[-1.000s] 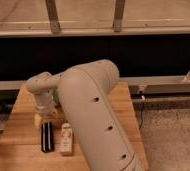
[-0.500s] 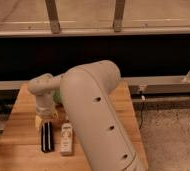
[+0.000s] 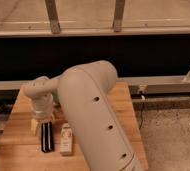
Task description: Place the eraser on the white sponge
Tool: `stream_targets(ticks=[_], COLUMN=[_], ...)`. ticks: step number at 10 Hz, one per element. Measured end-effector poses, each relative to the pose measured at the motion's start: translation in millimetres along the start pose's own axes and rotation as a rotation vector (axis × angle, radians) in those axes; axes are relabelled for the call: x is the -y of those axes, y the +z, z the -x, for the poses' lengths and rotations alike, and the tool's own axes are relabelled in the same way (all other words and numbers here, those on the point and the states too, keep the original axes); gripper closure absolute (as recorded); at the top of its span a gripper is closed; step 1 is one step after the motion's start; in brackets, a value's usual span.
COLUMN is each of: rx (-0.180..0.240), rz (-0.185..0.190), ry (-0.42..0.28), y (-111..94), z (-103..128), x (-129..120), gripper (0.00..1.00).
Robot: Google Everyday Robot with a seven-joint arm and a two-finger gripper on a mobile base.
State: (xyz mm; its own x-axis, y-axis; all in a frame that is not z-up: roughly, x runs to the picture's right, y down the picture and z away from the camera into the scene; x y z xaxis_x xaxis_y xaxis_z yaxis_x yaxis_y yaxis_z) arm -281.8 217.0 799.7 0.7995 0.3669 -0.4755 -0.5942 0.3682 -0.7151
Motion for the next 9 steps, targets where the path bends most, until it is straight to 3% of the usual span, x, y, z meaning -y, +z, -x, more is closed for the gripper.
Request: stream_targets(ticks=[6, 7, 9], rx=[-0.069, -0.071, -0.072], rz=[-0.031, -0.032, -0.033], ry=[0.052, 0.054, 0.056], y=[25, 25, 22], z=[7, 6, 6], x=[-7, -5, -4], gripper=[0.32, 0.34, 0.51])
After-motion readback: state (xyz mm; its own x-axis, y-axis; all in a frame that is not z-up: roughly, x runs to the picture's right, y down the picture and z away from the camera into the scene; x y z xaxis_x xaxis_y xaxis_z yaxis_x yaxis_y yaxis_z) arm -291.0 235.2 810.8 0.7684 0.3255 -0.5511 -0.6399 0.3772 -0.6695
